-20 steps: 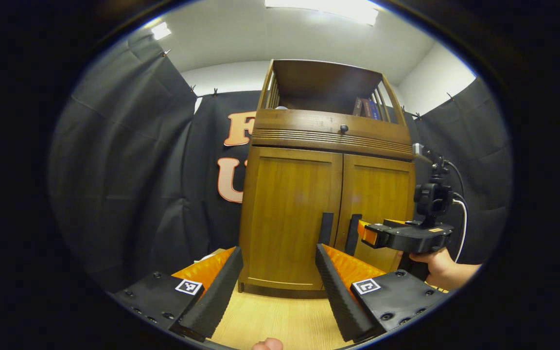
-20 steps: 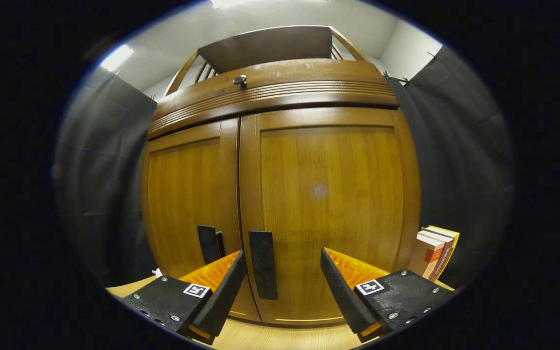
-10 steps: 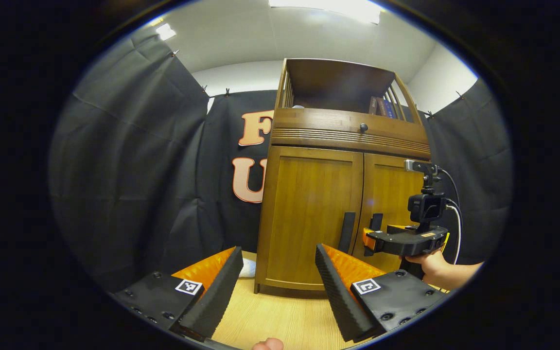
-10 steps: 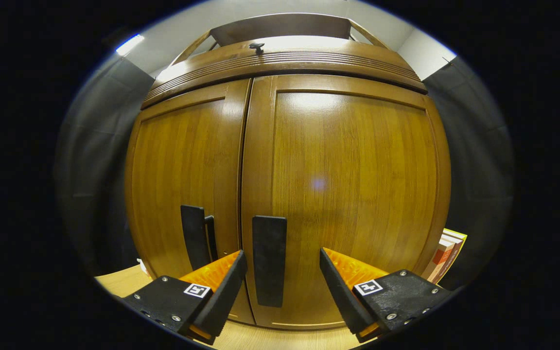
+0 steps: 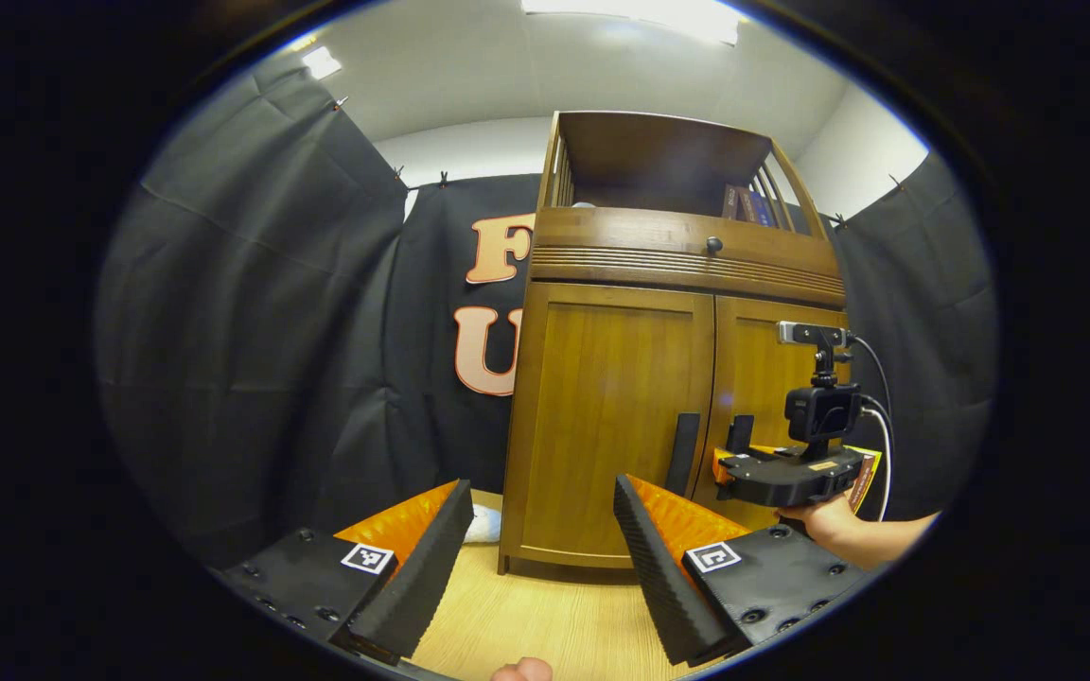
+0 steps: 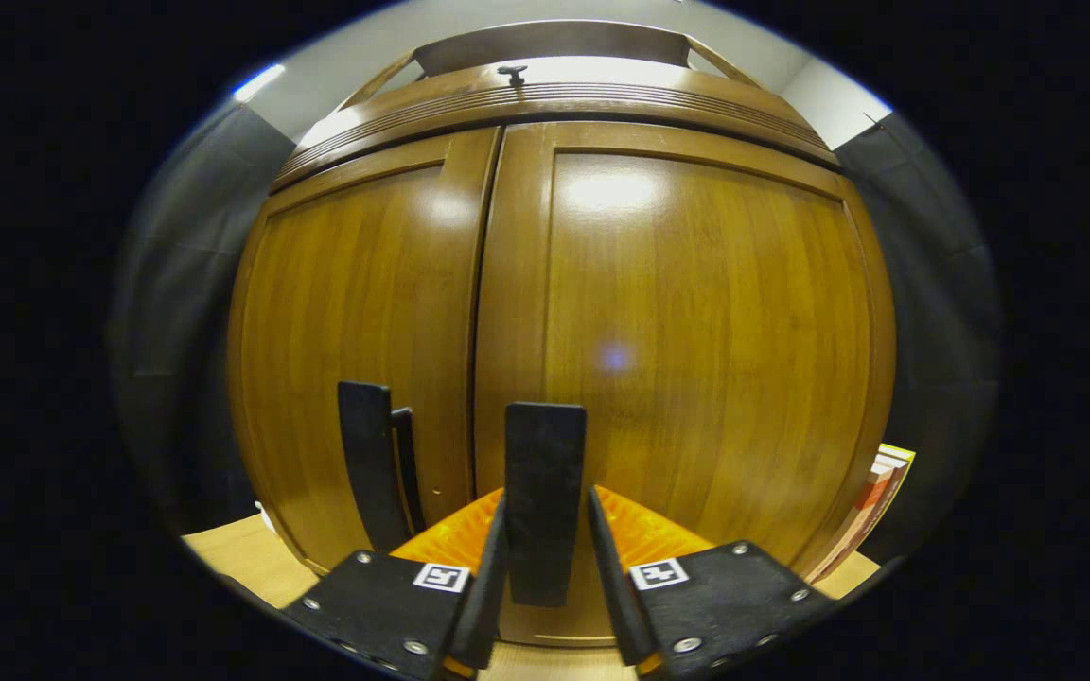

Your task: Open the right door of the double-door shoe cabinet with the right hand, and open the left door with the left hand.

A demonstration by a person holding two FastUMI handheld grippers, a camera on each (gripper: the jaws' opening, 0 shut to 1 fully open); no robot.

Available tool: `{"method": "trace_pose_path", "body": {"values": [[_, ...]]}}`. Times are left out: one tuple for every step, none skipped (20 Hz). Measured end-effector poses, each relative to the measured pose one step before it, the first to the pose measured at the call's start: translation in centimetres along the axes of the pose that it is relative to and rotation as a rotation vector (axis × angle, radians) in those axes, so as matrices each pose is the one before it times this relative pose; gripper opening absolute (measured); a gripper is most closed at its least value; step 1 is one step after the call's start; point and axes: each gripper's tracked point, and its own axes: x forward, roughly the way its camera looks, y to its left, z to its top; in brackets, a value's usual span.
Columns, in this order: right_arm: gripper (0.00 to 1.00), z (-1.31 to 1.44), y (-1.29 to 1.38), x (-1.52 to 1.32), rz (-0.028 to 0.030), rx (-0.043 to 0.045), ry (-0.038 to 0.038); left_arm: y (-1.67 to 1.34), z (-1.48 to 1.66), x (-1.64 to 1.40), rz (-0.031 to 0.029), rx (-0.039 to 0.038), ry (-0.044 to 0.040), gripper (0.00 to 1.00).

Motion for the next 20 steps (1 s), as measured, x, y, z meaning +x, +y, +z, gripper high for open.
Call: {"method": "trace_pose_path", "body": {"values": [[0.44, 0.148, -0.027, -0.32, 0.0086, 0.01527, -0.01127, 0.042, 0.216, -0.026, 0.00282, 0.00401, -0.00722, 0.93], [0.36, -0.273, 0.051, -0.095, 0.01222, 0.0146, 0.01535, 0.071, 0.125, -0.156, 0.00307, 0.00524, -0.00558, 0.96], [0.34, 0.042, -0.015, 0.141, 0.00936, 0.00529, 0.00106, 0.043, 0.1, -0.118, 0.00372, 0.00686, -0.00268, 0.96], [0.23, -0.041, -0.015, -0.034, 0.00434, -0.00357, 0.00523, 0.06, 0.071, -0.031, 0.00312, 0.00545, -0.00307, 0.92], [0.27, -0.07, 0.057, 0.079, -0.00186, -0.00548, 0.00537, -0.081, 0.16, -0.085, 0.00225, 0.00137, -0.00348, 0.96], [0.22, 0.006, -0.002, -0.114, -0.00372, -0.00241, 0.00103, -0.017, -0.013, -0.196, 0.00305, -0.00382, -0.00114, 0.95], [0.22, -0.041, -0.036, -0.023, -0.00453, 0.0008, 0.00397, -0.152, 0.061, -0.247, -0.00011, -0.00502, 0.00111, 0.94], [0.22, 0.013, -0.013, -0.193, -0.00635, 0.00214, 0.00215, -0.152, -0.015, -0.213, -0.00202, -0.00485, 0.00063, 0.93], [0.27, -0.077, 0.037, -0.167, -0.00164, -0.00389, 0.00291, -0.155, -0.026, -0.26, -0.00251, -0.00268, 0.00133, 0.93], [0.22, 0.018, 0.08, -0.566, 0.00356, -0.01065, -0.00134, -0.038, -0.205, -0.215, 0.00023, -0.00054, 0.00317, 0.93], [0.22, 0.018, 0.04, -0.623, 0.0046, -0.00261, -0.00344, 0.0, -0.08, -0.283, 0.00123, 0.00091, 0.00376, 0.93], [0.27, -0.03, -0.014, -0.738, 0.00646, 0.00525, -0.00338, 0.027, -0.045, -0.312, 0.00127, 0.00171, 0.00102, 0.93], [0.27, 0.041, 0.015, -0.627, 0.00731, 0.00584, -0.00278, 0.006, 0.131, -0.319, 0.00155, 0.0021, -0.00102, 0.92], [0.22, -0.083, -0.002, -0.471, 0.00792, -0.00214, 0.00093, -0.123, -0.186, -0.457, 0.00002, -0.00008, -0.00089, 0.92], [0.22, -0.009, -0.054, -0.714, 0.00707, -0.00658, 0.00109, -0.119, 0.061, -0.271, -0.00088, -0.00209, -0.0005, 0.92], [0.22, -0.108, -0.069, -0.698, 0.00621, -0.00393, 0.0024, -0.103, 0.082, -0.018, -0.0018, -0.00296, -0.00083, 0.92], [0.27, 0.038, -0.07, -0.819, 0.00774, -0.00259, -0.00142, -0.091, 0.129, -0.123, -0.00017, -0.00209, -0.00241, 0.92], [0.22, -0.012, -0.152, -0.825, 0.00799, 0.00001, -0.00284, -0.124, 0.077, -0.097, 0.00011, -0.00166, -0.00222, 0.93], [0.22, 0.073, -0.048, -0.797, 0.00911, 0.00001, -0.00122, -0.125, 0.091, -0.005, -0.00123, -0.00242, -0.00189, 0.93], [0.17, -0.027, -0.222, -0.925, 0.00212, 0.00248, -0.00162, -0.128, -0.144, -0.24, -0.00104, -0.0017, 0.00035, 0.93]]}}
